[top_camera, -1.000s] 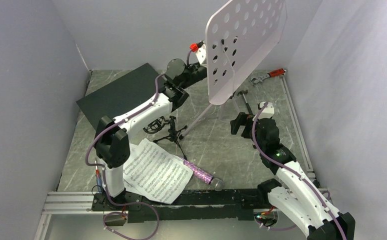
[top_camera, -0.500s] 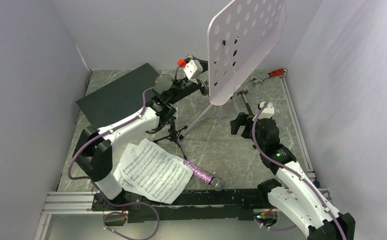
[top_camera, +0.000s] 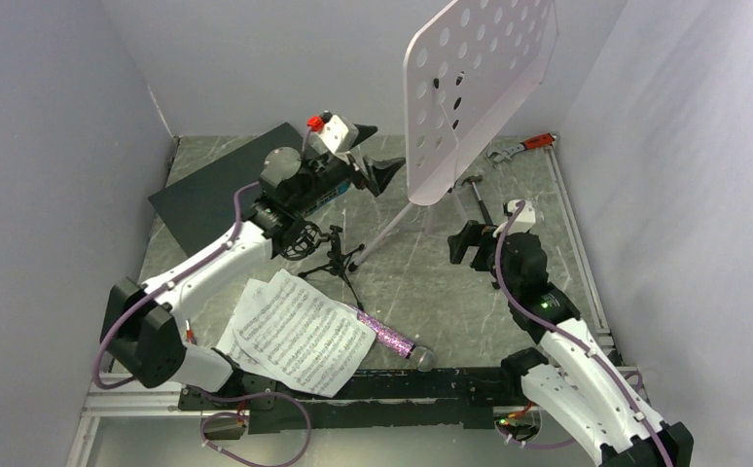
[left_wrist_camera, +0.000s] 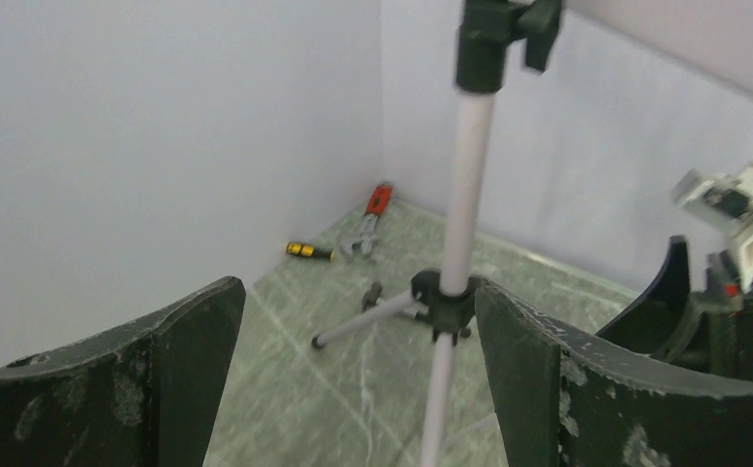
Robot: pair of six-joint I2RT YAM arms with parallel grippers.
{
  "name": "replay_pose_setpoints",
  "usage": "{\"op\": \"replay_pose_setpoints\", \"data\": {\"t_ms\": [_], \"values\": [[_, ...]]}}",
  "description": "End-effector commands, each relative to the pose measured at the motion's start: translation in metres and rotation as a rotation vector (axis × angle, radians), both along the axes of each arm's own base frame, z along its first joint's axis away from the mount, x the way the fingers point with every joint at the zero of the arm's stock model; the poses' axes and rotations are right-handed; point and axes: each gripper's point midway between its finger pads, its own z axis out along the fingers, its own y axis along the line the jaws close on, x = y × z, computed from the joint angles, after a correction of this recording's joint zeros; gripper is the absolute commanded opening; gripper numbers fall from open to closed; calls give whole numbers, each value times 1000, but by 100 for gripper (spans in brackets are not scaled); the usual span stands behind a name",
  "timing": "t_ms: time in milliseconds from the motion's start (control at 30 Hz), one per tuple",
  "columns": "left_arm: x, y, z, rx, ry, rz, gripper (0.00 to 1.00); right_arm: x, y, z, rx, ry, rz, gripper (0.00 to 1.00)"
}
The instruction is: Set up the instrument practice props
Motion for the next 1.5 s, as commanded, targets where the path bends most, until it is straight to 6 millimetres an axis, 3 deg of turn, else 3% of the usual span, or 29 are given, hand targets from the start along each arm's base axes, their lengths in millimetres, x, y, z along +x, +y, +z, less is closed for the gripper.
{"op": "replay_pose_setpoints", "data": {"t_ms": [0, 133, 400, 500, 567, 700, 967, 1300, 1467], "values": [[3, 32, -25, 55, 132, 100, 93, -3, 7, 31, 40, -65, 42, 100], [0, 54, -54, 110, 270, 171, 93, -12, 15, 48, 60, -97, 105, 99], [-30, 87, -112, 167, 608, 271, 93, -48, 37, 112, 123, -251, 309, 99], [-43, 94, -125, 168, 706, 283, 94, -62, 42, 139, 137, -323, 372, 99], [-51, 93, -124, 146, 726, 259, 94, -71, 46, 155, 145, -366, 419, 99], [-62, 89, -107, 86, 734, 206, 94, -85, 54, 183, 161, -438, 493, 99], [-91, 71, -52, 42, 665, 5, 93, -104, 60, 226, 215, -554, 566, 100], [-128, 33, -1, 56, 498, -196, 93, -134, 67, 298, 260, -719, 680, 100], [-140, 20, 31, 35, 427, -239, 93, -126, 62, 320, 269, -746, 627, 100]]}}
